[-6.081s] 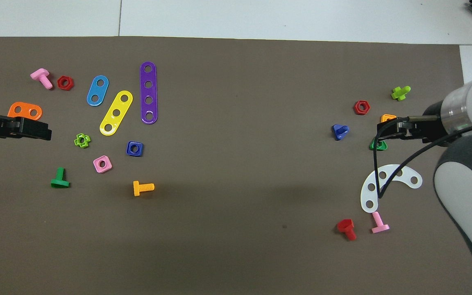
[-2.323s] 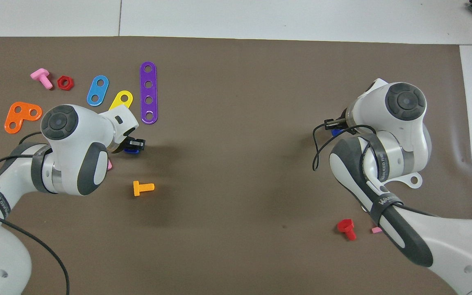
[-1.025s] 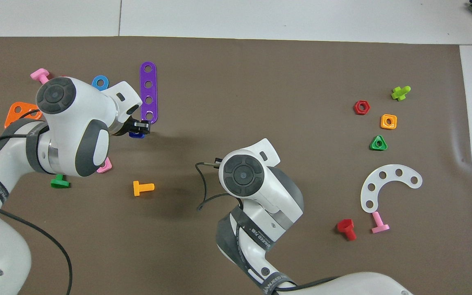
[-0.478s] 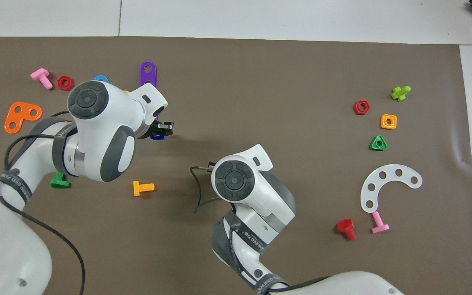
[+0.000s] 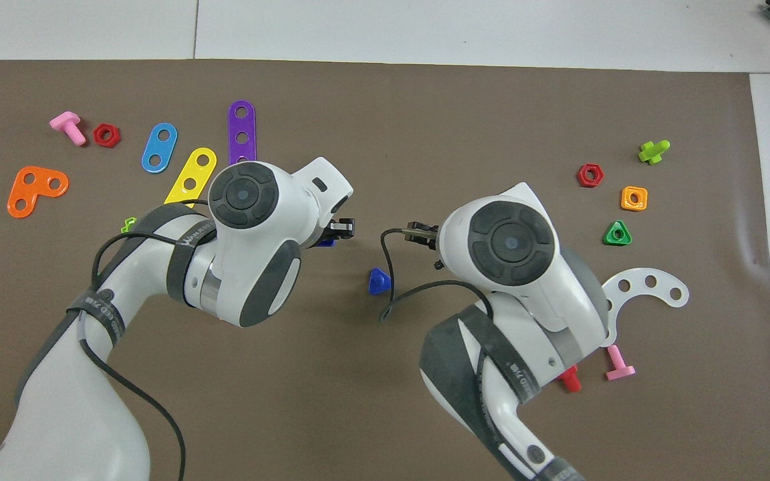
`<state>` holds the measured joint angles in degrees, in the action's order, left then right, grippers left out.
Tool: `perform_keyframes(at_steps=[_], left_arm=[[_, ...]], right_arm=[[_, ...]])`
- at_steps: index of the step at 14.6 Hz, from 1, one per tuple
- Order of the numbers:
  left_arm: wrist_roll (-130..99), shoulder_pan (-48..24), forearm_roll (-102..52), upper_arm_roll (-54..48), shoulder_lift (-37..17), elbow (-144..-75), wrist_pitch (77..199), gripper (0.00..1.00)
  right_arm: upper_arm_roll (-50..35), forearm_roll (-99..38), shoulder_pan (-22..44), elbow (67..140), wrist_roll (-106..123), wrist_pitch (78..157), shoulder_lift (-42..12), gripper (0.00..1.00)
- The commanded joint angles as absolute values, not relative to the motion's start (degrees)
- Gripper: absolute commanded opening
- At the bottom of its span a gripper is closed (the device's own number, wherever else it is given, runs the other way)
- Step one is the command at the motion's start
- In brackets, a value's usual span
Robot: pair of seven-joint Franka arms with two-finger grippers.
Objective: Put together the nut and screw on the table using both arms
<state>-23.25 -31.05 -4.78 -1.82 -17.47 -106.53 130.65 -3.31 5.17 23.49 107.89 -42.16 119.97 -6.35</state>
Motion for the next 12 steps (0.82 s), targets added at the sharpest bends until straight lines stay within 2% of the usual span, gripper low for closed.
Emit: perform_keyframes(at_steps=[1, 7, 12], left_arm=[[-26.5, -35.2, -5.5, -0.6, -18.5, -105.0, 130.6, 0.00], [-26.9, -39.6, -5.2, -0.6, -18.4, -106.1, 130.5, 0.00], [-27.0, -41.0, -5.0, -0.6, -18.5, -107.1, 130.6, 0.00]], right_arm=[[-4.0, 0.5, 15.9, 109.5, -29.6, 114.6, -0.9, 0.99], [-3.3, -3.9, 2.0, 106.3, -8.1, 107.2, 2.1, 0.99], [-3.3, -3.0, -1.1, 98.0, -4.3, 100.0, 1.0, 0.99]])
